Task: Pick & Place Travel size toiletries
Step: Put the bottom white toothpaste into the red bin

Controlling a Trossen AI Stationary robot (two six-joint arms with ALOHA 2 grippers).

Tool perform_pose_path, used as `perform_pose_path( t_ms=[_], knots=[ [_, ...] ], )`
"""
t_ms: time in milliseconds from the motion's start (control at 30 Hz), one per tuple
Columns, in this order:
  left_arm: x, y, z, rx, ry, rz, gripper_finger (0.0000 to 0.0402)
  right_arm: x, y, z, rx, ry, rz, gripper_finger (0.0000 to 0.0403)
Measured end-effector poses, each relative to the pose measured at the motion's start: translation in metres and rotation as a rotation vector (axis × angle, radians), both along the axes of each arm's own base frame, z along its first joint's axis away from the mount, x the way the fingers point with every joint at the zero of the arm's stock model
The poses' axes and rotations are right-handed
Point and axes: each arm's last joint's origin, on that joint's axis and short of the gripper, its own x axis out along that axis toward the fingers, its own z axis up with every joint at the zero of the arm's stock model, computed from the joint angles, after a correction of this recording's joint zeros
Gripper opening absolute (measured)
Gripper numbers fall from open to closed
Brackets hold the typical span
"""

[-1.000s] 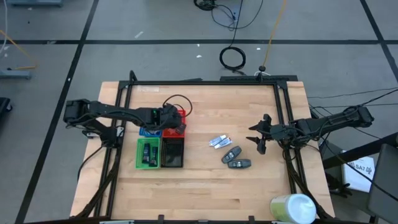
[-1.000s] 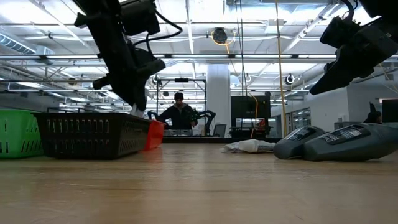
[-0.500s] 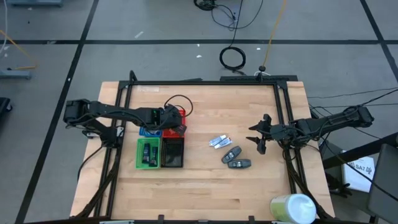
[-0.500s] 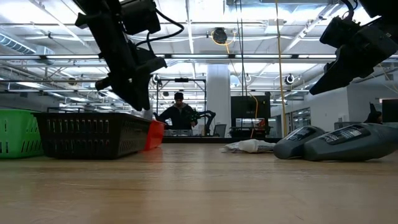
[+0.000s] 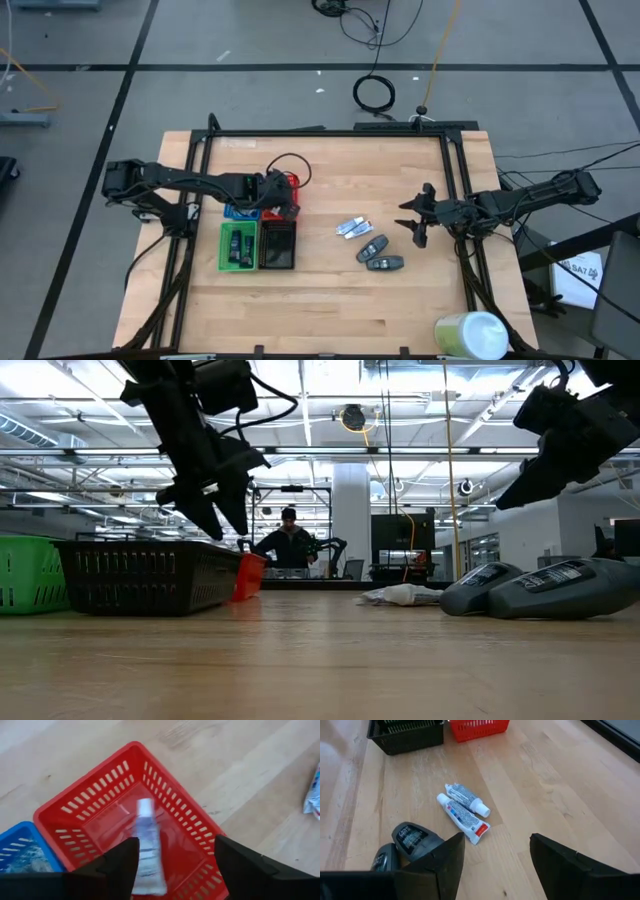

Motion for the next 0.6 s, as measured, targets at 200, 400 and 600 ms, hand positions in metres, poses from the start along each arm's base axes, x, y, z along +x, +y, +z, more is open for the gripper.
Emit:
perform_pose_path(
  t_ms=[200,400,600],
  knots=[
    [0.007,0.0,0.004,0.006,-0.069,-0.061,0.0286,0.008,0.002,-0.003,-0.005,-0.084,0.013,0.0212],
    [0.021,-0.002,0.014,0.002,-0.217,-0.212,0.0302,0.018,0.005,-0.027,-0.065,-0.249,0.102,0.0212],
    [0.031,-0.003,0.024,0.025,-0.347,-0.316,0.0297,0.037,0.004,-0.025,-0.042,-0.166,0.173,0.0212]
  ],
)
